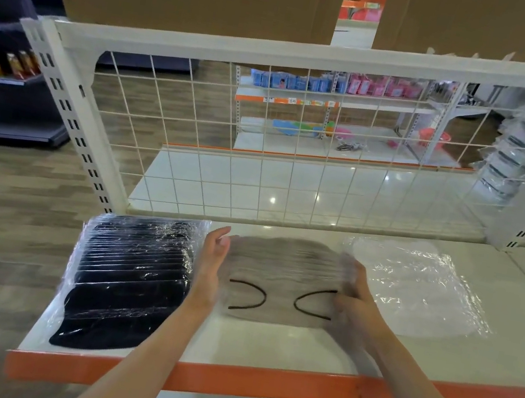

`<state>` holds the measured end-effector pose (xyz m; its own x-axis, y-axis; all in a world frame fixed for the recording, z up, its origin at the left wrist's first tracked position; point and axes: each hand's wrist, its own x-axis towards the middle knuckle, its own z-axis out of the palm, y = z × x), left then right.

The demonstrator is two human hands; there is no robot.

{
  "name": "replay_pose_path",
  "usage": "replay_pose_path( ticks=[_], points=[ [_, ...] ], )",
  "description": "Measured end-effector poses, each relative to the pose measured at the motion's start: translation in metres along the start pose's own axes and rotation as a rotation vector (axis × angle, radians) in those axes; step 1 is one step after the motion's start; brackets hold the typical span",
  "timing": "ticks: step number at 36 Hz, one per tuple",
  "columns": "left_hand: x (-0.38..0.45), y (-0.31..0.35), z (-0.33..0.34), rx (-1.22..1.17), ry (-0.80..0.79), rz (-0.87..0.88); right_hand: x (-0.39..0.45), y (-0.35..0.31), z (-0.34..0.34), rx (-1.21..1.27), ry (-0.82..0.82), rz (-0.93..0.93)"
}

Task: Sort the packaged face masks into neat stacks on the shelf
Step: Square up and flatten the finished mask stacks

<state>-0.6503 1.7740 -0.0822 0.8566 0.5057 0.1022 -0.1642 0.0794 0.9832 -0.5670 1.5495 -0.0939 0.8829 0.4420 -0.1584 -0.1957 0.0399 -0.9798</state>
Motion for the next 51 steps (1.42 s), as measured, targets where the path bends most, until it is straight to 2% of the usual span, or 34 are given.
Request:
replay_pose_path(
  ticks=[4, 9, 11, 14, 20, 26, 30, 35, 39, 42, 51],
  points=[
    [-0.003, -0.001, 0.007, -0.011, 0.046, -0.022, 0.005, 0.008, 0.002, -0.053, 0.018, 0.012],
    [-0.003, 0.002, 0.019, -0.016, 0.047, 0.048, 0.008, -0.002, 0.010, -0.076, 0.043, -0.074],
    [0.000, 0.000, 0.014, 0.049, -0.006, 0.021, 0.005, -0.006, 0.007, -0.075, 0.013, -0.081],
    [0.004, -0.005, -0.003, 0.212, -0.120, -0.110, 0.001, -0.006, -0.001, -0.098, -0.013, -0.062],
    [0.006, -0.006, -0.021, 0.348, -0.295, -0.152, 0.003, -0.004, -0.010, -0.207, 0.034, -0.047],
    [0.011, -0.013, -0.020, 0.419, -0.265, -0.146, 0.014, 0.006, -0.002, -0.230, 0.128, -0.108],
    [0.014, -0.006, -0.013, 0.341, -0.224, -0.137, 0.015, -0.003, 0.003, -0.161, 0.098, -0.096],
    [0.011, -0.009, -0.019, 0.385, -0.316, -0.142, 0.011, -0.004, -0.006, -0.185, 0.019, -0.059],
    [0.009, -0.019, -0.020, 0.356, -0.322, -0.165, 0.008, -0.001, -0.006, -0.252, -0.052, -0.059],
    [0.010, -0.020, -0.017, 0.380, -0.317, -0.178, 0.012, 0.000, -0.003, -0.300, -0.062, -0.079],
    [0.028, -0.005, -0.022, 0.460, -0.335, -0.103, 0.022, -0.010, -0.003, -0.376, 0.012, 0.038]
  ],
)
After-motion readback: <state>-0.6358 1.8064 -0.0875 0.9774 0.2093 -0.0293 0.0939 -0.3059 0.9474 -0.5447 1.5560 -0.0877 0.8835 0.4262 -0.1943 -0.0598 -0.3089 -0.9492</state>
